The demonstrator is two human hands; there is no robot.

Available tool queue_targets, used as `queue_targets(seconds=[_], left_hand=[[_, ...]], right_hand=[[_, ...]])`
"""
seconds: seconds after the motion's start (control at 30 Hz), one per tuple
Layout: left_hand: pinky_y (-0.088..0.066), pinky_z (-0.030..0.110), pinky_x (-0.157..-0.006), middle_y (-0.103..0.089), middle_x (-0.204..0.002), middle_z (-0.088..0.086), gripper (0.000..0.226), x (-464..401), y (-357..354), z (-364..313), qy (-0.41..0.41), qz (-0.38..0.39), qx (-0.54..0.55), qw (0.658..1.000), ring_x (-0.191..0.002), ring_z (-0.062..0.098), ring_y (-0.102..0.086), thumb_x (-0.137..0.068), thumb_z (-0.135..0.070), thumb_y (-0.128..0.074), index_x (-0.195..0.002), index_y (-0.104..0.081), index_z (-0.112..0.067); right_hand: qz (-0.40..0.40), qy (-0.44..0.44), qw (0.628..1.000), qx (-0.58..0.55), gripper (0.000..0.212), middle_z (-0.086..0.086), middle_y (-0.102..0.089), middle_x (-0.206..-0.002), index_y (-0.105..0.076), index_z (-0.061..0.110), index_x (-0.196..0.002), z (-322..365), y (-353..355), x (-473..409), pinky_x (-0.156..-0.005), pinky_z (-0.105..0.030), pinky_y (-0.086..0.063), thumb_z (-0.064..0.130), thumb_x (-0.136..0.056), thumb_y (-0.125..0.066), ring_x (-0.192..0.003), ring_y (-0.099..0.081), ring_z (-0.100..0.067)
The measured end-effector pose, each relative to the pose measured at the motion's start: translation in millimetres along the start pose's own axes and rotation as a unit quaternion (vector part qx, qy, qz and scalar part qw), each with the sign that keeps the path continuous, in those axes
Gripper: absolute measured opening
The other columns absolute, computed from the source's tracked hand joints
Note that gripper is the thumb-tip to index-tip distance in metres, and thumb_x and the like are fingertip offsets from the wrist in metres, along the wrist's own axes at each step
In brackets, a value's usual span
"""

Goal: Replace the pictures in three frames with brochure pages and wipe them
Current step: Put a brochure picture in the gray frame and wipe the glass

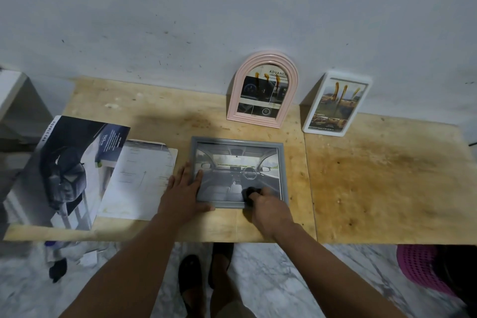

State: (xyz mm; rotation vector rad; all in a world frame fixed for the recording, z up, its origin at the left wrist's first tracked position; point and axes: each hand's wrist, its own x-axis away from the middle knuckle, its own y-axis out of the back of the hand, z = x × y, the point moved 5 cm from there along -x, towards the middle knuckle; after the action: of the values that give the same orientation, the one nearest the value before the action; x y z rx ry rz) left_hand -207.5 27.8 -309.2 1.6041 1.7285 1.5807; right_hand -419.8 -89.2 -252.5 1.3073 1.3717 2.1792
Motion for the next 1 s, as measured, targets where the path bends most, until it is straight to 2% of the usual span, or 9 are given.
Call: queue_targets(seconds=[0.1,0.23,0.37,0.47,0.57,0.63,0.73,0.8,1.0], left_hand=[[0.002,0.049,-0.124,0.028,-0.164,0.007,0.118,0,-1,0,0.004,0.010,-0.004,1.000,-0.153,0.028,0.019,-0.073,-0.085,-0.055,-0.161,0.001,-0.030],[0.002,0.050,-0.124,0.028,-0.164,0.008,0.117,-1,-1,-1,0.006,0.014,-0.003,1.000,-0.153,0.030,0.018,-0.073,-0.083,-0.057,-0.160,0.003,-0.033],[0.002,0.051,-0.123,0.033,-0.161,0.008,0.115,-2,-3,-1,0.007,0.016,-0.005,1.000,-0.152,0.031,0.021,-0.073,-0.084,-0.057,-0.159,0.005,-0.039],[0.003,0.051,-0.123,0.042,-0.153,0.004,0.117,-1,-4,-1,0.000,0.010,0.001,1.000,-0.152,0.032,0.022,-0.071,-0.087,-0.053,-0.156,0.014,-0.043],[0.003,0.049,-0.123,0.045,-0.152,-0.002,0.127,0,-2,1,-0.013,0.000,0.044,0.999,-0.151,0.026,0.025,-0.068,-0.089,-0.055,-0.146,0.034,-0.044],[0.000,0.043,-0.121,0.046,-0.152,-0.006,0.137,3,2,3,-0.005,-0.020,0.084,0.996,-0.149,0.019,0.026,-0.065,-0.086,-0.061,-0.146,0.038,-0.035],[-0.003,0.042,-0.123,0.023,-0.165,0.006,0.136,7,1,6,0.020,-0.046,0.057,0.997,-0.154,0.024,0.014,-0.070,-0.084,-0.059,-0.157,0.018,-0.015],[-0.001,0.042,-0.125,0.010,-0.168,0.011,0.129,9,-1,5,0.036,-0.045,0.052,0.997,-0.155,0.026,0.010,-0.074,-0.083,-0.056,-0.159,0.010,-0.011],[0.001,0.043,-0.126,0.008,-0.168,0.010,0.129,9,2,3,0.053,-0.036,0.045,0.997,-0.155,0.026,0.010,-0.074,-0.082,-0.057,-0.159,0.009,-0.011]], right_hand=[[-0.015,0.027,1.000,-0.002,0.041,-0.009,-0.049,-0.132,-0.055,0.022,-0.138,34,-5,3,-0.088,-0.042,-0.053,0.034,-0.099,-0.052,-0.115,-0.058,-0.034],[-0.017,0.060,0.998,0.004,0.042,-0.010,-0.050,-0.131,-0.054,0.021,-0.139,67,-3,1,-0.086,-0.042,-0.052,0.030,-0.098,-0.055,-0.114,-0.059,-0.036],[-0.046,0.050,0.997,-0.021,0.041,-0.005,-0.055,-0.123,-0.056,0.027,-0.138,65,24,-14,-0.086,-0.042,-0.053,0.040,-0.099,-0.055,-0.109,-0.064,-0.031],[-0.071,0.024,0.996,-0.056,0.040,-0.006,-0.057,-0.118,-0.058,0.025,-0.135,47,53,-33,-0.082,-0.042,-0.055,0.041,-0.098,-0.056,-0.103,-0.065,-0.032],[-0.110,-0.015,0.991,-0.075,0.041,-0.008,-0.056,-0.126,-0.057,0.023,-0.137,20,81,-55,-0.088,-0.047,-0.057,0.023,-0.096,-0.055,-0.109,-0.064,-0.034],[-0.127,-0.041,0.989,-0.070,0.046,-0.009,-0.054,-0.132,-0.056,0.021,-0.139,3,93,-69,-0.091,-0.047,-0.056,0.013,-0.094,-0.050,-0.114,-0.062,-0.034],[-0.111,-0.070,0.990,-0.051,0.043,-0.009,-0.052,-0.133,-0.057,0.017,-0.136,-7,96,-89,-0.089,-0.047,-0.056,0.010,-0.094,-0.049,-0.112,-0.062,-0.035],[-0.072,-0.058,0.995,-0.025,0.043,-0.012,-0.048,-0.137,-0.057,0.014,-0.136,5,86,-95,-0.091,-0.049,-0.055,0.011,-0.094,-0.056,-0.115,-0.060,-0.037],[-0.049,0.064,0.996,0.032,0.051,-0.016,-0.037,-0.142,-0.049,0.015,-0.143,73,36,-78,-0.099,-0.049,-0.050,0.020,-0.094,-0.061,-0.125,-0.049,-0.038]])
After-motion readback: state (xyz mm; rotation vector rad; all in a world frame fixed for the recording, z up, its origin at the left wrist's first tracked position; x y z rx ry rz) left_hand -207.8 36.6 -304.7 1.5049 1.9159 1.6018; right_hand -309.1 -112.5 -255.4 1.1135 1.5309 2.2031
